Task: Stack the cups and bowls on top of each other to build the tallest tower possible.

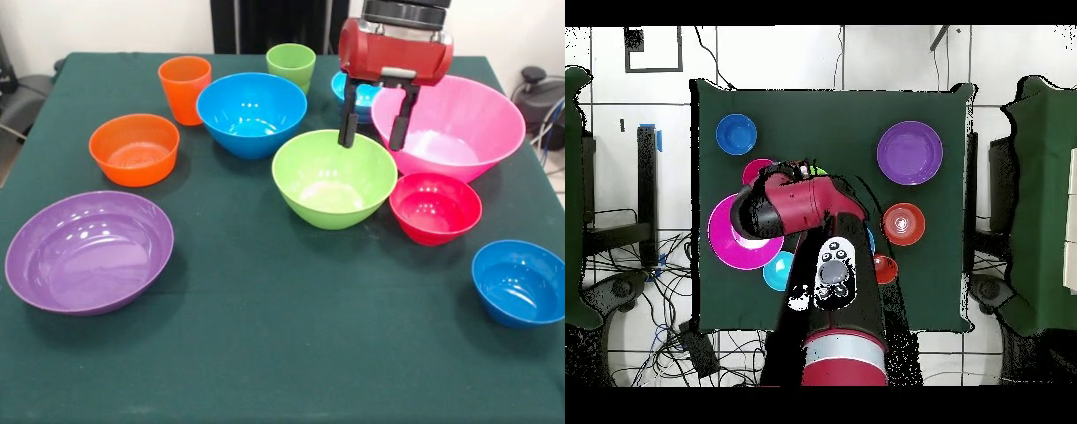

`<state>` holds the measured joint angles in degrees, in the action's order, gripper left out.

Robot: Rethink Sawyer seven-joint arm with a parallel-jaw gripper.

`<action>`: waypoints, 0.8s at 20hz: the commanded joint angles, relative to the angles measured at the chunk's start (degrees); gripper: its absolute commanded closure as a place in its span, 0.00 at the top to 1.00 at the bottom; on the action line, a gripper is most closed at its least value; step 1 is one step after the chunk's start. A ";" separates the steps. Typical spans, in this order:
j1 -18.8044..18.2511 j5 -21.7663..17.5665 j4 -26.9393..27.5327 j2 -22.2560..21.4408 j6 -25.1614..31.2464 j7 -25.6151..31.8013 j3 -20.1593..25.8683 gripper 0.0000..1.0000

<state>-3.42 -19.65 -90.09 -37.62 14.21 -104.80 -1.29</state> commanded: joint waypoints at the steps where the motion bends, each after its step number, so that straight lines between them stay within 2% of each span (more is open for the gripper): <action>1: -3.57 7.02 3.80 1.71 33.00 1.50 4.93 1.00; 6: -3.39 7.67 0.94 1.80 30.57 0.13 4.69 1.00; 11: -2.98 4.97 2.03 7.97 21.24 -2.49 5.25 1.00; 16: -2.08 3.04 5.19 12.00 17.85 -1.96 5.24 1.00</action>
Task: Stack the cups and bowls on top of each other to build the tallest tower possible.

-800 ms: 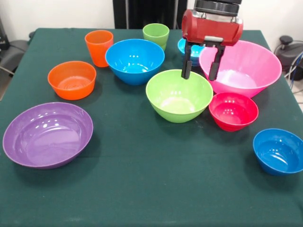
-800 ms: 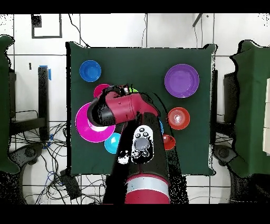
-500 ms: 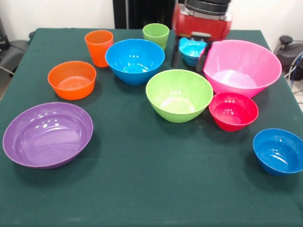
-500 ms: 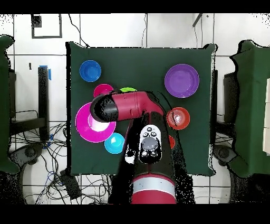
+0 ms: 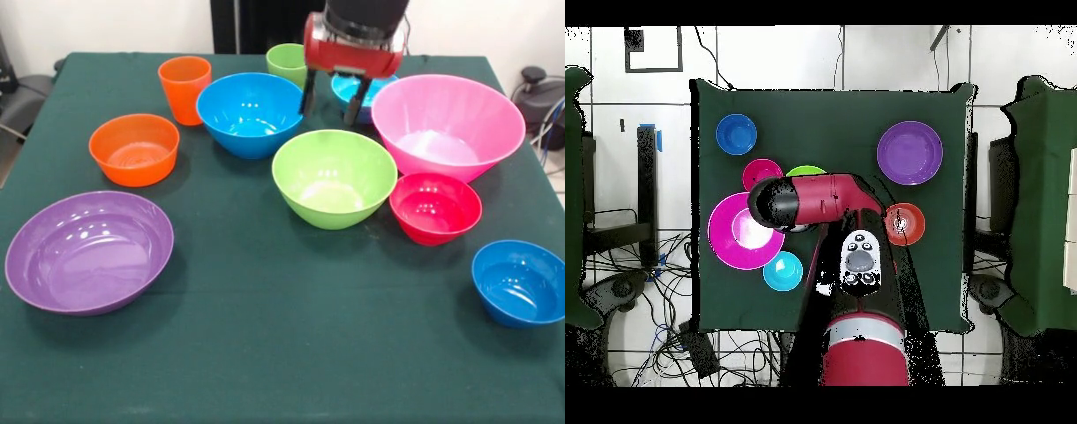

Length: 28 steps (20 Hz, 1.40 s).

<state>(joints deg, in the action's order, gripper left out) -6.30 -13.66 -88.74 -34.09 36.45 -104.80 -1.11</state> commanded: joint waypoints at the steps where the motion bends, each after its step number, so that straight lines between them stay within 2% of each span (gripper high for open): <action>1: 1.19 -3.36 4.66 9.12 -4.77 -1.81 4.71 1.00; 6: 3.31 -4.44 7.12 10.91 -5.92 -1.81 2.77 1.00; 13: 6.93 -2.84 3.84 7.42 -4.20 -4.11 -0.09 1.00; 23: 7.70 -1.39 2.00 6.06 -3.73 -3.74 -0.70 1.00; 28: 7.38 -0.70 0.39 3.79 -2.16 -3.05 -0.35 1.00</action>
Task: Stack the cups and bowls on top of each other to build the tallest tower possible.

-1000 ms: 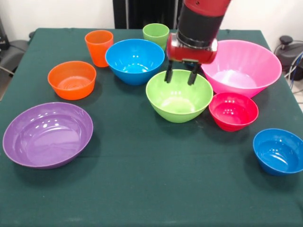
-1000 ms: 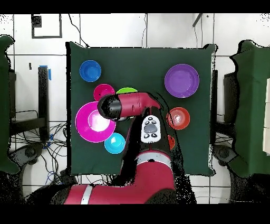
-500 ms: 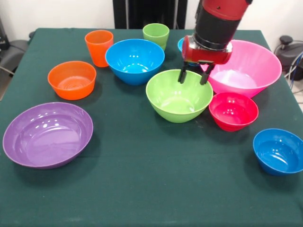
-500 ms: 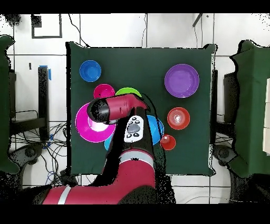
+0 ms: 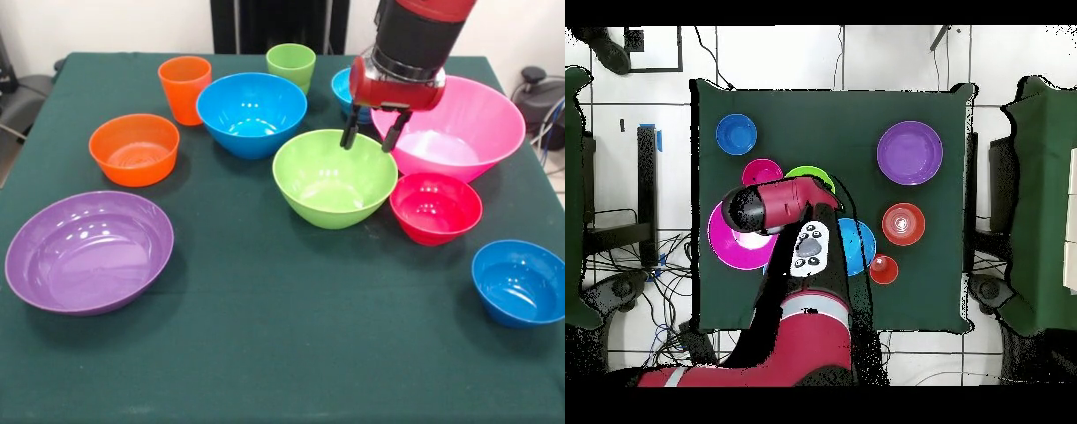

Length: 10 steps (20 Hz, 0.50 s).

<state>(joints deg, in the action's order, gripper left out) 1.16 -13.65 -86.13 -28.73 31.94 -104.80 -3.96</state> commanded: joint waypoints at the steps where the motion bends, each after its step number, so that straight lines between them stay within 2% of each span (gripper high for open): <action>1: -0.11 -0.71 -1.98 -1.55 2.77 -2.88 2.51 1.00; 10: -0.67 -0.07 -1.64 -3.51 6.95 -1.16 3.24 1.00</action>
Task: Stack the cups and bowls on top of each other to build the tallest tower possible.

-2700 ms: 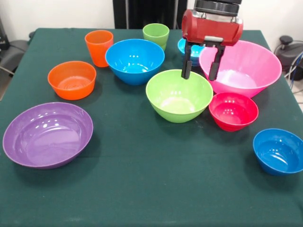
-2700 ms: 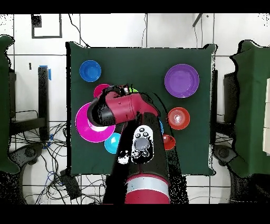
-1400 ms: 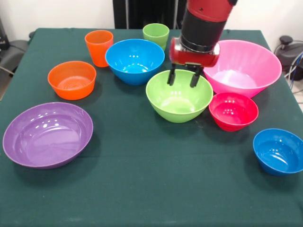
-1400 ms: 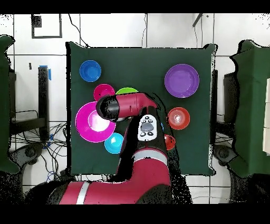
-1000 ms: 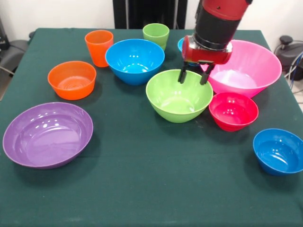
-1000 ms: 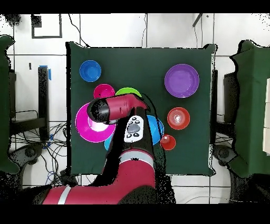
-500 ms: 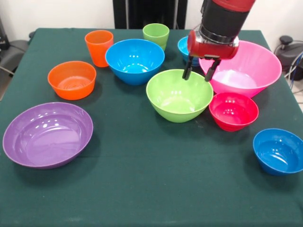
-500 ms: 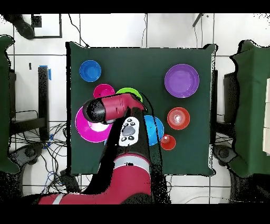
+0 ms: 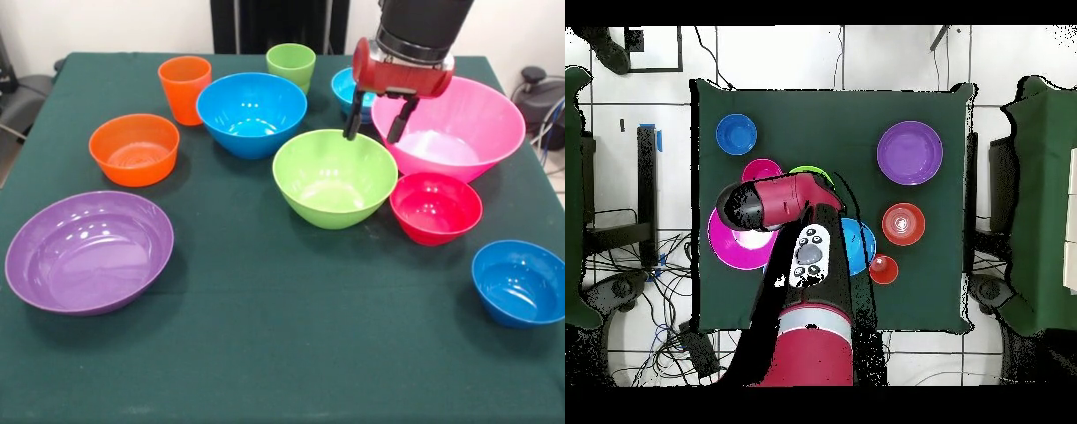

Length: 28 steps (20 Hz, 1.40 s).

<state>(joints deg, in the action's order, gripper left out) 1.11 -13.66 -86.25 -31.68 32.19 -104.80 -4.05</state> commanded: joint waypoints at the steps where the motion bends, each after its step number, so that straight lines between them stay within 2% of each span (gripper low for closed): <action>1: -0.70 0.09 -1.82 -1.16 7.28 -0.98 3.41 1.00; 3: -0.49 -0.04 -1.94 -1.68 7.59 -1.14 3.20 1.00; 9: -1.73 0.10 2.05 0.80 10.18 0.76 4.85 1.00; 13: -1.04 -0.11 -0.89 -0.92 8.04 -1.03 4.26 1.00; 20: -0.07 0.02 -9.67 -4.53 1.23 -5.41 3.32 1.00; 28: 0.42 -0.25 -13.52 -6.20 -1.77 -6.85 3.05 1.00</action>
<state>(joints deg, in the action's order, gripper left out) 0.70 -13.66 -94.05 -37.62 34.92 -104.80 -4.04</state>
